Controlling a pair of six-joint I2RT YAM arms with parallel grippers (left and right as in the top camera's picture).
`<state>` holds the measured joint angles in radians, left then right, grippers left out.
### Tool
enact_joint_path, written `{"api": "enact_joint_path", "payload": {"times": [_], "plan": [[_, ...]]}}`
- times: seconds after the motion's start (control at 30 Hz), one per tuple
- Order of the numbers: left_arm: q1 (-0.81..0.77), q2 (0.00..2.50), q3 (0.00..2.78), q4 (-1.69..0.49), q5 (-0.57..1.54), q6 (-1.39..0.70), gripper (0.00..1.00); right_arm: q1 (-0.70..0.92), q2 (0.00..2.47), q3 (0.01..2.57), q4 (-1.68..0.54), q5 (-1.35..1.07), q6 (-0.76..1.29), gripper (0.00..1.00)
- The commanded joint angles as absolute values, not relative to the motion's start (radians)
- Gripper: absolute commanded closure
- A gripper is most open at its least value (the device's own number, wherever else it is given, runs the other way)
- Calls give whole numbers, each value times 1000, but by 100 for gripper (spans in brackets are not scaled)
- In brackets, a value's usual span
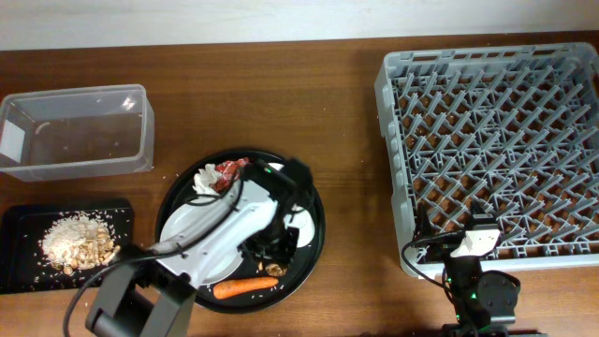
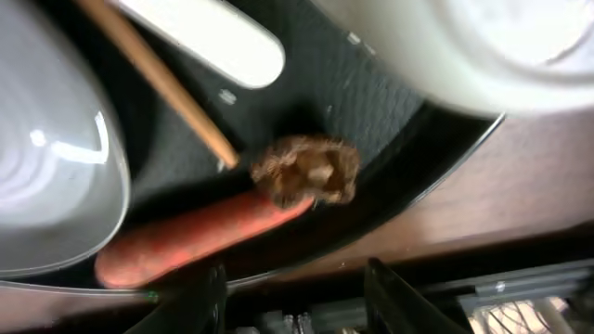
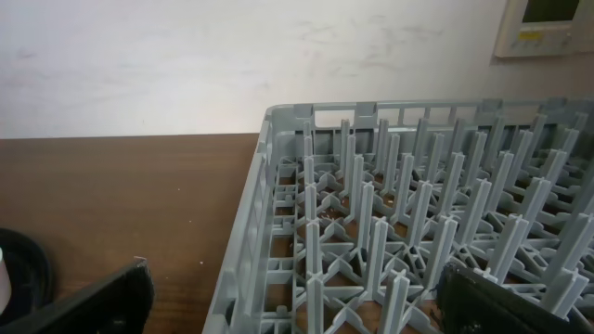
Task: Sort waste into correct bins and load items into the dishwasher rack
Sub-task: 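Grasp the orange carrot with the left gripper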
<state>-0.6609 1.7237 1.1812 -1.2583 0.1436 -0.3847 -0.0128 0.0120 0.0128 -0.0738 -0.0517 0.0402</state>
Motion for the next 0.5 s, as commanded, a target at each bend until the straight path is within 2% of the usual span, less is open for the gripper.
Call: {"api": "enact_joint_path", "payload": {"times": [0.0,0.1,0.4,0.47], "plan": [[-688,1707,1113,-1188,133,-371,54,-7,6,6,-75,-47,33,1],[-686,1692,1096,-1174,42,-419,63,-7,6,6,-75,-47,33,1],[-686,1392,1079,-1166,-27,-434,62,-7,6,6,-75,-47,33,1],[-686,1348,957,-1114,-25,-496,58,-7,6,6,-75,-47,33,1]]}}
